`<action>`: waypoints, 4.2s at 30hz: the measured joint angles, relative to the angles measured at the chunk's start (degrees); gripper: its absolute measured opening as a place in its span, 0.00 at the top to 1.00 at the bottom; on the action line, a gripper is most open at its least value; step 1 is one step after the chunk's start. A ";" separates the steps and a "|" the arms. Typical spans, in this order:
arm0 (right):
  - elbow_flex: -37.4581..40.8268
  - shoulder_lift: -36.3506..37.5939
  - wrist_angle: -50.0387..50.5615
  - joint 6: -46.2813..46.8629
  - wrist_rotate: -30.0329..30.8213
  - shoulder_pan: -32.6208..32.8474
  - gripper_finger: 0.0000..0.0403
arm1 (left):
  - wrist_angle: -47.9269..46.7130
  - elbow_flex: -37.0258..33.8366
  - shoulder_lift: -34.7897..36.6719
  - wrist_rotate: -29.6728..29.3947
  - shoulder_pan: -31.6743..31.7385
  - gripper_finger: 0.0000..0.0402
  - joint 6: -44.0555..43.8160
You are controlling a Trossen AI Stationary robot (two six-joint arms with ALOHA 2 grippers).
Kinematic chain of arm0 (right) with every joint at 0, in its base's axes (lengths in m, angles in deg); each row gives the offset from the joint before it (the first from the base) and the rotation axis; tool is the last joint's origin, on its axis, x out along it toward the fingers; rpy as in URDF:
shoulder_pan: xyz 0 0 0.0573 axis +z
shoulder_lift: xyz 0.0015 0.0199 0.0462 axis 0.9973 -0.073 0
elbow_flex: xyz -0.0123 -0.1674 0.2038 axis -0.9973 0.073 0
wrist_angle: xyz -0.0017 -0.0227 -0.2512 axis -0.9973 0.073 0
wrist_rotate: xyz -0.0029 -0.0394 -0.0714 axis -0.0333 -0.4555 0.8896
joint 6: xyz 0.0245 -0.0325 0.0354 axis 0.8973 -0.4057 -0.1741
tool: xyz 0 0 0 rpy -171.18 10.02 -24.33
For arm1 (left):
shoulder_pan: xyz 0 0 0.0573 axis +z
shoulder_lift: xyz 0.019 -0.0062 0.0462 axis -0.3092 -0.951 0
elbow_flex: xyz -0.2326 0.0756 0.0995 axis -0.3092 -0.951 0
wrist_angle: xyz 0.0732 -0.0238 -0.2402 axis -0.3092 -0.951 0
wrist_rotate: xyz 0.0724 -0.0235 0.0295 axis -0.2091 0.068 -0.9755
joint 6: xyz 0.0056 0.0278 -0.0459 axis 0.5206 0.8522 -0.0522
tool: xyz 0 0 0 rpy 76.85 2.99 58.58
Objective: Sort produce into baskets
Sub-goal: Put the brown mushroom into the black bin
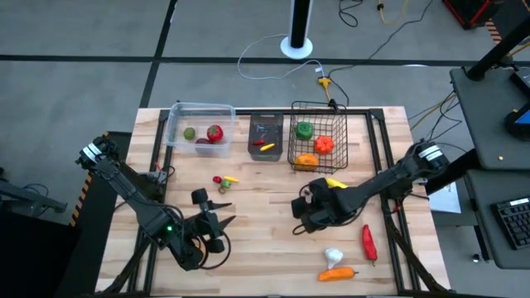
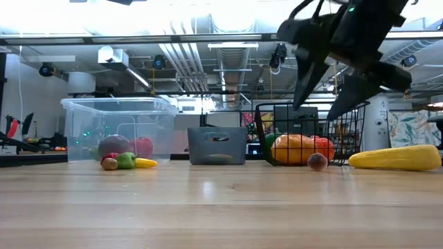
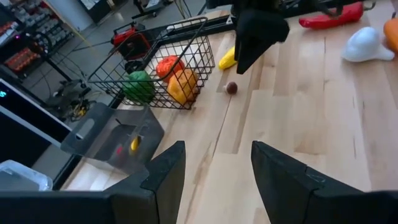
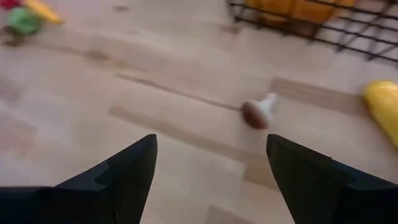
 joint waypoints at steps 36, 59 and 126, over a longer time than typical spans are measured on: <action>-2.78 -12.90 5.19 -1.83 -1.73 -7.34 0.42 | -0.02 -0.55 0.00 -0.36 3.35 0.58 0.87; 2.60 -12.90 -2.99 -2.00 -1.33 -7.34 0.54 | 0.03 -0.55 0.00 0.09 3.35 0.58 0.20; -27.58 -12.02 -11.31 -68.67 -13.88 -37.84 0.67 | -14.22 6.99 0.09 12.50 -4.72 0.58 -21.49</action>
